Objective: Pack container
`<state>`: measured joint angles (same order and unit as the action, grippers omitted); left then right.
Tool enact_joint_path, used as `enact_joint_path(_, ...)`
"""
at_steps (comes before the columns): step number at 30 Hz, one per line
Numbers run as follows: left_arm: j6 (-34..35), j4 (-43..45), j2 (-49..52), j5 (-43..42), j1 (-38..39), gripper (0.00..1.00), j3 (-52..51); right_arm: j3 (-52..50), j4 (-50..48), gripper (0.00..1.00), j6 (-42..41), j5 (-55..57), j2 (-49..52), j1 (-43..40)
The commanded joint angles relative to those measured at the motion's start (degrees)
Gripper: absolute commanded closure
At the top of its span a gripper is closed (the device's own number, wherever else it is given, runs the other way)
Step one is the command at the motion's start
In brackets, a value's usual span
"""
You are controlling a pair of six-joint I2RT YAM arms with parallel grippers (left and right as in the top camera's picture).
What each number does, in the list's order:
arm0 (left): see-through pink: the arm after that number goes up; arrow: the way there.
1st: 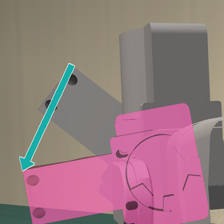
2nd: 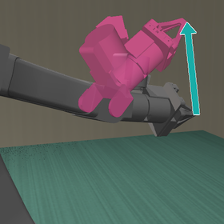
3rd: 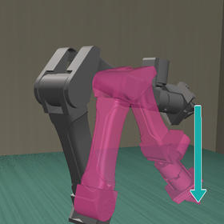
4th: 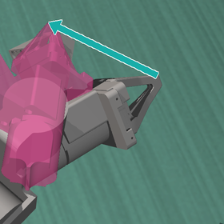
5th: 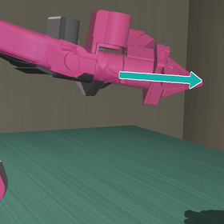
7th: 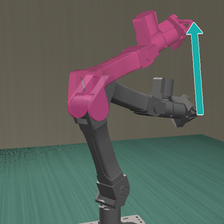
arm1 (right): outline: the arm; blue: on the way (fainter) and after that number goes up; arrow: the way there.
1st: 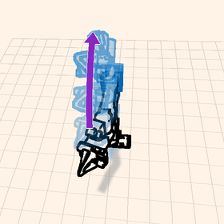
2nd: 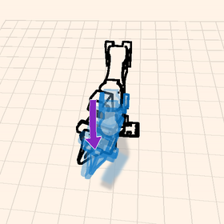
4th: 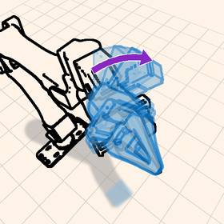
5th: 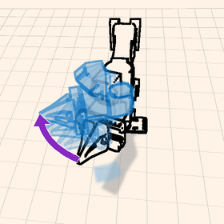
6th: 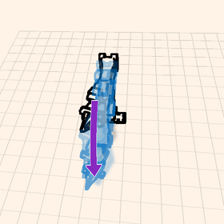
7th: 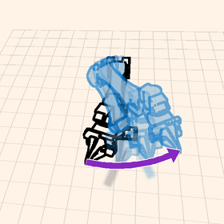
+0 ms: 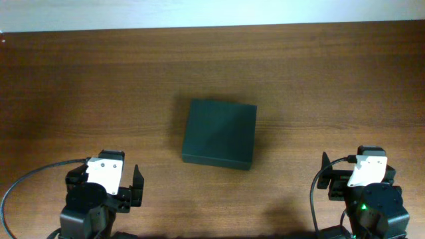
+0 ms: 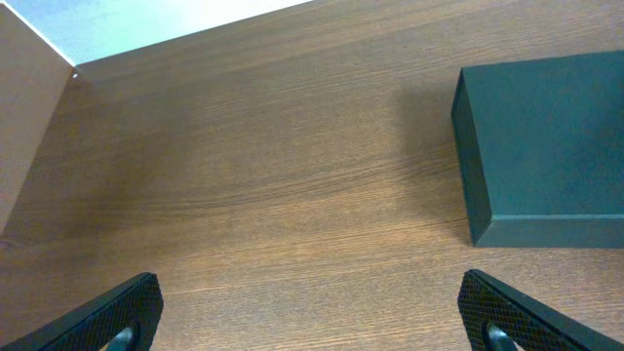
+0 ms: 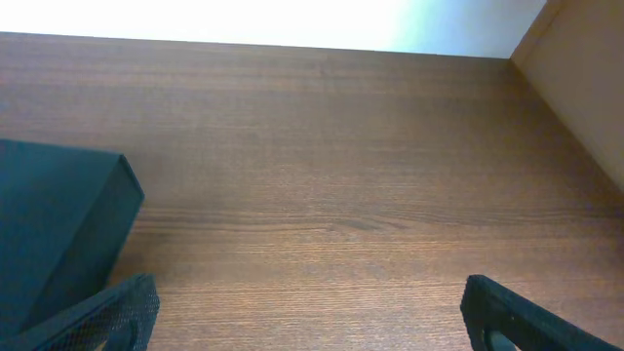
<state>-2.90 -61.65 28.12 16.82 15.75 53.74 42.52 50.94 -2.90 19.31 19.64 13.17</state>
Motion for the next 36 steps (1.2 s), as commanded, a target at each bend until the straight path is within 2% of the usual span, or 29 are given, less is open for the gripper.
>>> enact_joint_path(1,0.98,-0.15,-0.24,0.98,0.24,0.01,-0.31,-0.26,-0.22,0.01,0.98,1.31,0.24,0.31)
enact_joint_path(9,0.98,-0.15,-0.24,0.98,0.24,0.01,-0.31,-0.26,-0.24,0.01,0.98,1.33,0.00,0.31)
enact_joint_path(14,0.98,-0.15,-0.24,0.98,0.24,0.01,-0.31,-0.26,-0.26,0.01,0.94,1.62,-5.49,-1.31)
enact_joint_path(18,0.98,-0.15,-0.24,0.98,0.24,0.01,-0.31,-1.51,-0.20,0.01,1.36,-8.96,-13.49,-3.17)
enact_joint_path(22,0.98,-0.15,-0.24,0.98,0.24,0.01,-0.31,-7.39,-2.64,0.01,3.72,-16.76,-19.39,-7.04)
enact_joint_path(26,0.98,-0.15,-0.24,0.98,0.24,0.01,-0.31,-14.82,-14.47,0.01,8.33,-23.67,-19.43,-8.85)
enact_joint_path(32,0.98,-0.15,-0.24,0.98,0.24,0.01,-0.31,-26.47,-34.58,0.01,13.38,-22.93,-19.41,-8.68)
enact_joint_path(36,0.98,-0.15,-0.24,0.98,0.24,0.01,-0.31,-34.05,-42.05,0.01,14.86,-23.02,-19.43,-8.70)
